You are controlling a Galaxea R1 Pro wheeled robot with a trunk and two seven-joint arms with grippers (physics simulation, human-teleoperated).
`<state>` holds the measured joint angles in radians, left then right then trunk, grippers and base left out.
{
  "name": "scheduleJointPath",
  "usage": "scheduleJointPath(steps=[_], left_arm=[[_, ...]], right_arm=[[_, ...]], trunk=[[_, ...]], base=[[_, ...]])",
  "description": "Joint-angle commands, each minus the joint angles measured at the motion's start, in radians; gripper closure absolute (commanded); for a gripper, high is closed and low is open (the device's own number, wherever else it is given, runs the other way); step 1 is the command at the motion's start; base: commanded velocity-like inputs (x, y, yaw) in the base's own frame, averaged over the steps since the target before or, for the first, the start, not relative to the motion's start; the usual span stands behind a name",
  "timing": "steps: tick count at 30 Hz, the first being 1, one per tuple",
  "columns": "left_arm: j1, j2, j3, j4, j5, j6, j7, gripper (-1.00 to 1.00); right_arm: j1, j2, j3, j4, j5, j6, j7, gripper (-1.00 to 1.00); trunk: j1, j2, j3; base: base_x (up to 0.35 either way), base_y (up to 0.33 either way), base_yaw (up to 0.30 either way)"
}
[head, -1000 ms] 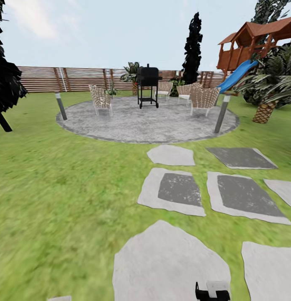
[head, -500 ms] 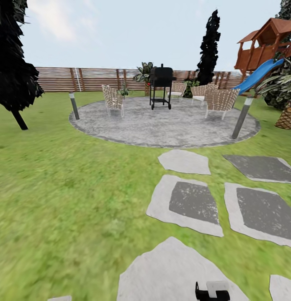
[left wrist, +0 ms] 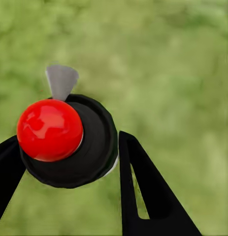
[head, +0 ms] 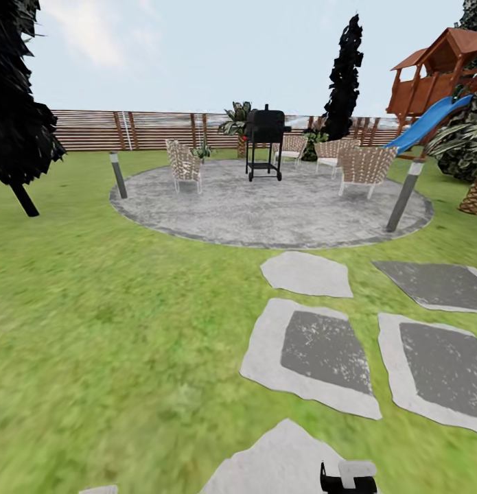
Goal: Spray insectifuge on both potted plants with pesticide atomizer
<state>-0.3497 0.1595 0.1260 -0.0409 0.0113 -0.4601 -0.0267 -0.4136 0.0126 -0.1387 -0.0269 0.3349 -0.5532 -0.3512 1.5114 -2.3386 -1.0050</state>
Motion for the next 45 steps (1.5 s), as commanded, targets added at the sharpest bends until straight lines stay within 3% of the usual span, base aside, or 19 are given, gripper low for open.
scheduleJointPath(steps=[1,17,30,45], left_arm=[[-0.001,0.0,0.004,0.001,0.001,-0.003,-0.002,1.0],[-0.001,0.0,0.004,0.001,0.001,-0.003,-0.002,1.0],[-0.001,-0.001,0.004,0.001,0.0,-0.003,-0.002,1.0],[-0.001,-0.002,0.004,0.001,0.0,-0.003,-0.002,1.0]], right_arm=[[-0.001,0.0,-0.007,0.001,0.01,-0.002,-0.005,-1.0],[-0.001,0.0,-0.008,0.001,0.011,-0.002,-0.005,-1.0],[-0.001,0.0,-0.008,0.001,0.01,-0.002,-0.005,-1.0],[-0.001,-0.003,-0.008,0.001,0.013,-0.002,-0.005,-1.0]], trunk=[[0.0,0.0,-0.001],[0.0,0.0,-0.001],[0.0,0.0,0.007],[0.0,0.0,0.008]], base=[[0.34,0.0,0.0],[0.34,0.0,0.006],[0.34,-0.001,0.18],[0.318,-0.11,0.007]])
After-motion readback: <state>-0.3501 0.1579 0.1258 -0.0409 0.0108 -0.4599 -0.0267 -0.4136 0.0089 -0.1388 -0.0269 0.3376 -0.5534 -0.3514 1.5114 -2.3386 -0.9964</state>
